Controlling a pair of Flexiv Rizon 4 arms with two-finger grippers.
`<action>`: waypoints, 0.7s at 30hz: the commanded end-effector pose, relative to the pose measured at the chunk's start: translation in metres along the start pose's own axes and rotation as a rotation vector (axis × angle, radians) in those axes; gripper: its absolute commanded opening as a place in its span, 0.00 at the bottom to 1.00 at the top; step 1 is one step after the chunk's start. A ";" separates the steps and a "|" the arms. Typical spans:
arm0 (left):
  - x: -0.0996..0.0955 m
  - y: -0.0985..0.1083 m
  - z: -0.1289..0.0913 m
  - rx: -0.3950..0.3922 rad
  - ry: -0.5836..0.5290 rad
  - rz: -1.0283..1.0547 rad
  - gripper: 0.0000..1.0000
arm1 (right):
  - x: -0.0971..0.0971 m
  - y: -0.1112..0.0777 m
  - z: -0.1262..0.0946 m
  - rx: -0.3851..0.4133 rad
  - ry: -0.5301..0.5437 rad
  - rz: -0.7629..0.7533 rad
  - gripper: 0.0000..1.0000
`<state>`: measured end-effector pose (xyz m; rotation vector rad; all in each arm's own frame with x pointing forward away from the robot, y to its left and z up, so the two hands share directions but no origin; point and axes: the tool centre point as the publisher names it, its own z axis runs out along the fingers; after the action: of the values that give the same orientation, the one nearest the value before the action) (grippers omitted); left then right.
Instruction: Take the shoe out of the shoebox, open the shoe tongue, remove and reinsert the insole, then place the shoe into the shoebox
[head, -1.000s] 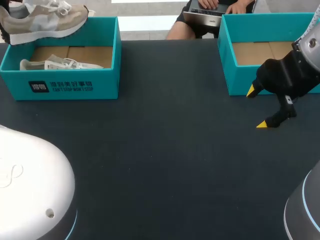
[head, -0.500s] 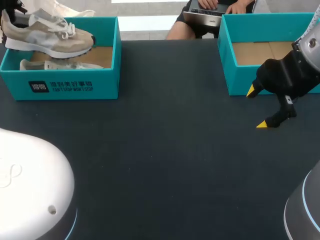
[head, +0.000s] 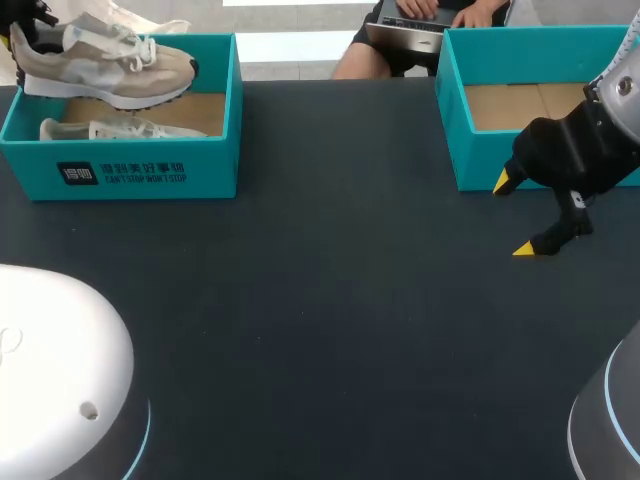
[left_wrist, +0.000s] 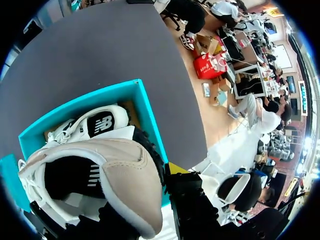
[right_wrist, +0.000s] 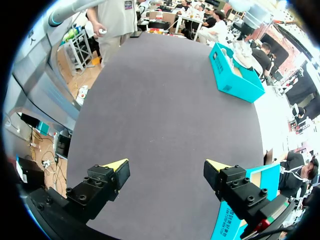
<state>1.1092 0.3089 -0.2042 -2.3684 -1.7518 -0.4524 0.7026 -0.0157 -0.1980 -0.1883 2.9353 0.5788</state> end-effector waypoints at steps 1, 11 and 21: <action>0.004 0.023 0.009 0.011 -0.011 -0.007 0.00 | -0.001 0.000 0.001 0.001 0.001 0.000 1.00; -0.001 0.054 0.039 0.010 -0.084 -0.014 0.00 | -0.001 0.000 0.001 0.001 0.001 0.000 1.00; -0.014 0.071 0.078 -0.009 -0.101 -0.041 0.00 | -0.001 0.000 0.001 0.001 0.001 0.000 1.00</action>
<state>1.1727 0.2995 -0.2682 -2.4104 -1.8414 -0.3603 0.7025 -0.0156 -0.1980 -0.1885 2.9353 0.5788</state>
